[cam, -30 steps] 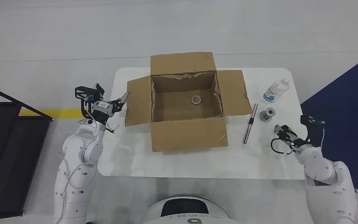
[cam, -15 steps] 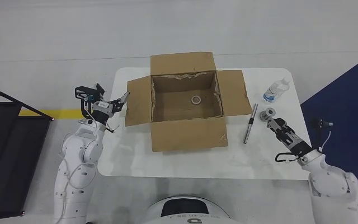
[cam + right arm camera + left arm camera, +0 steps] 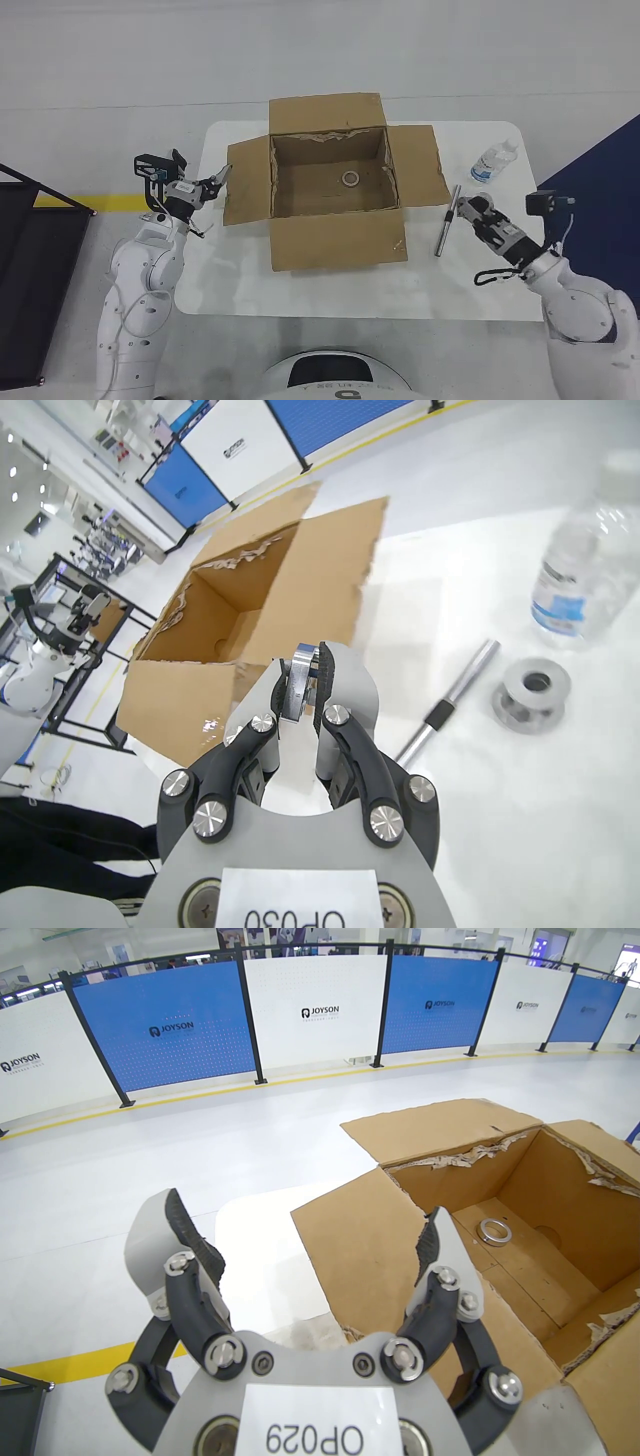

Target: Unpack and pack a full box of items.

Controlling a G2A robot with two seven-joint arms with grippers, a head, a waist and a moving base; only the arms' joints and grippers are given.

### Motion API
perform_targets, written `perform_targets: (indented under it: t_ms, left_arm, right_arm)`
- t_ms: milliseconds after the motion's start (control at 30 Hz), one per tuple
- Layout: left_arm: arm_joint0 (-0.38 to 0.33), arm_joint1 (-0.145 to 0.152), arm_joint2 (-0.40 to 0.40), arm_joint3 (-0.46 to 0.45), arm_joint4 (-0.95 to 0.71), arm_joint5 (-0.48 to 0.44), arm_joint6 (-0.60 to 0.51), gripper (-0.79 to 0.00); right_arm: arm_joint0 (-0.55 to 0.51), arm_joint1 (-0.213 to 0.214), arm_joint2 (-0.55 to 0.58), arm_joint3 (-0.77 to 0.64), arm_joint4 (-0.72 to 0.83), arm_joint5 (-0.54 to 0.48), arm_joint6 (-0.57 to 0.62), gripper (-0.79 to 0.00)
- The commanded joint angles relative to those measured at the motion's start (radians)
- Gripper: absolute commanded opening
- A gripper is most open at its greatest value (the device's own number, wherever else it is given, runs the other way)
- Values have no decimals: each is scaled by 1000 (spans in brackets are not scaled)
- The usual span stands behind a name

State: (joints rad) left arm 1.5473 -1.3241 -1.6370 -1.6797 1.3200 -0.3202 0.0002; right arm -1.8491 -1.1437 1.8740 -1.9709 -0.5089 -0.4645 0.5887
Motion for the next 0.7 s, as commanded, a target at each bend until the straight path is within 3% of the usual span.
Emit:
perform_targets:
  t_ms: [0,133,200,300,433,667]
  left_arm:
    - [0,0,0,0,0,0,0,0]
    - [0,0,0,0,0,0,0,0]
    - [0,0,0,0,0,0,0,0]
    - [0,0,0,0,0,0,0,0]
    - [0,0,0,0,0,0,0,0]
    - [0,0,0,0,0,0,0,0]
  right_arm:
    - [41,2,-52,-57,-40,43,55,-785]
    - [148,5,-177,-85,-54,114,163,-785]
    - [237,4,-265,-63,-48,193,261,-785]
    - [395,-6,-442,1,-174,327,327,-785]
    - [566,-29,-618,132,-269,461,321,-785]
    - [712,-63,-776,285,-355,599,266,-785]
